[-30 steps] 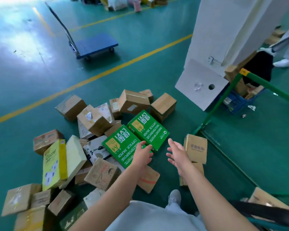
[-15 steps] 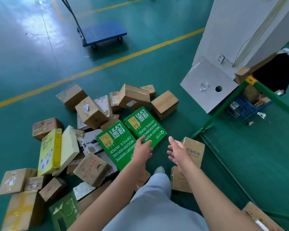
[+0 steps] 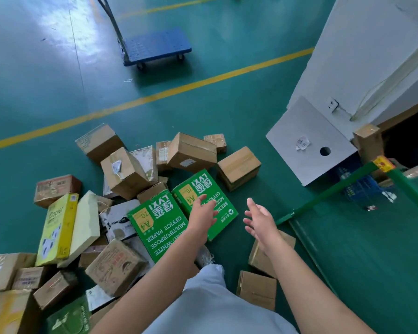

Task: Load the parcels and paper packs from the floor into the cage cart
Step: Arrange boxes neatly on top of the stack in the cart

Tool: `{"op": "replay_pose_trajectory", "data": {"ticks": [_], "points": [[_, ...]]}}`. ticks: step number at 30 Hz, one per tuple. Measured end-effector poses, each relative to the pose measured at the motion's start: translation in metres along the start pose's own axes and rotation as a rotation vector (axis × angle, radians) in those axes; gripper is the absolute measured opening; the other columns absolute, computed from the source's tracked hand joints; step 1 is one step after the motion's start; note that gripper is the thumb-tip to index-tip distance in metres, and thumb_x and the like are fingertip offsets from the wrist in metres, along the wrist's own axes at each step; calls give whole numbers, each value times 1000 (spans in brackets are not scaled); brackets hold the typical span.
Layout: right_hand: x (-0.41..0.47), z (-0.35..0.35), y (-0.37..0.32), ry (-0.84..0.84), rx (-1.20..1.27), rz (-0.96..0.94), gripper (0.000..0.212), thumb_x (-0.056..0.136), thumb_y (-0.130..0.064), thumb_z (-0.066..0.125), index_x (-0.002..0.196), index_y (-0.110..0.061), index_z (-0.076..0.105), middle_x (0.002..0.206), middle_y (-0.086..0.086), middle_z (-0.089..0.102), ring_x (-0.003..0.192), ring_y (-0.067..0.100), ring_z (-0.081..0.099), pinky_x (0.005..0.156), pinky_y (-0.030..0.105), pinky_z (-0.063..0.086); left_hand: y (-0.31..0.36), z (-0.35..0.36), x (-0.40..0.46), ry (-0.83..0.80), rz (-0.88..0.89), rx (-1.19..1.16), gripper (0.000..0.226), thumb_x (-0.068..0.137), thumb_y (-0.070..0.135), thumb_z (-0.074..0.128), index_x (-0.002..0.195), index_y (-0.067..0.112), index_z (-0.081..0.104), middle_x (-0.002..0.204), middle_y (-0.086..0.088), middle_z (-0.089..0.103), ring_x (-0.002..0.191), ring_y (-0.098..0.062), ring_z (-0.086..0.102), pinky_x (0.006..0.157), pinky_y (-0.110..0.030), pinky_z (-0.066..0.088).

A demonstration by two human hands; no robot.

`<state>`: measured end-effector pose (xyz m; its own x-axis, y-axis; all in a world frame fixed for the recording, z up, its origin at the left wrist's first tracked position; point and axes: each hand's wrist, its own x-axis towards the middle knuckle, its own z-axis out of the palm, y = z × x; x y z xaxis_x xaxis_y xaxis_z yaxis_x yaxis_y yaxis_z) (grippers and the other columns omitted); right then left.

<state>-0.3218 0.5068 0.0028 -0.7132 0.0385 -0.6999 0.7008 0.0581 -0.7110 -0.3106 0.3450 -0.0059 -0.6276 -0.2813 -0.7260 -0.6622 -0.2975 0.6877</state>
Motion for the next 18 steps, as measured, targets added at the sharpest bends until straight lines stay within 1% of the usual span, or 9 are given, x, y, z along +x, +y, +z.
{"op": "replay_pose_trajectory", "data": {"ticks": [2,5,7,8,11,14,16,18], "points": [[23,14,-23,-35,15,19,34,103,-53,51,122,-25,53,114,-1,61,109,21,60,96,38,51,21,-1,20,23,-8,-4,44,106,23,54,148,26,42,115,0,59,110,-21,64,89,-35,57],[57,27,-53,-47,9,6,37,103,-54,50,124,-24,54,119,1,61,115,24,60,99,40,51,53,-1,56,60,-15,0,45,106,22,53,150,25,42,117,-3,60,107,-20,64,88,-35,56],[78,31,-70,-27,11,2,36,103,-55,50,123,-25,54,121,2,61,116,25,60,99,41,51,71,5,76,69,-16,-11,46,106,22,54,151,24,41,115,-3,60,106,-19,65,88,-35,57],[86,32,-76,-19,12,13,36,103,-55,50,123,-25,54,122,2,60,116,25,60,98,41,52,77,8,83,69,-23,-13,47,106,22,54,151,24,41,119,-5,60,108,-20,65,86,-34,57],[103,34,-91,-17,0,38,36,103,-54,51,124,-25,54,123,2,60,116,25,61,95,38,52,94,19,98,66,-43,-23,47,106,23,55,151,24,41,130,-8,58,110,-21,64,78,-30,57],[120,37,-111,-34,-47,52,35,103,-53,51,123,-25,53,123,2,60,116,24,60,90,35,52,109,25,113,76,-71,-62,47,106,23,56,150,25,42,130,-6,57,107,-19,64,78,-31,57],[139,41,-127,-50,-77,57,37,103,-54,50,126,-25,52,124,1,60,116,24,60,94,37,52,120,27,125,93,-82,-98,45,106,22,55,149,25,42,131,-7,57,108,-19,63,76,-30,56],[160,51,-144,-64,-97,53,40,103,-54,50,128,-23,53,124,1,60,117,23,60,100,40,51,132,25,141,120,-78,-117,44,106,22,55,149,25,42,126,-5,58,110,-20,63,80,-32,56]]}}
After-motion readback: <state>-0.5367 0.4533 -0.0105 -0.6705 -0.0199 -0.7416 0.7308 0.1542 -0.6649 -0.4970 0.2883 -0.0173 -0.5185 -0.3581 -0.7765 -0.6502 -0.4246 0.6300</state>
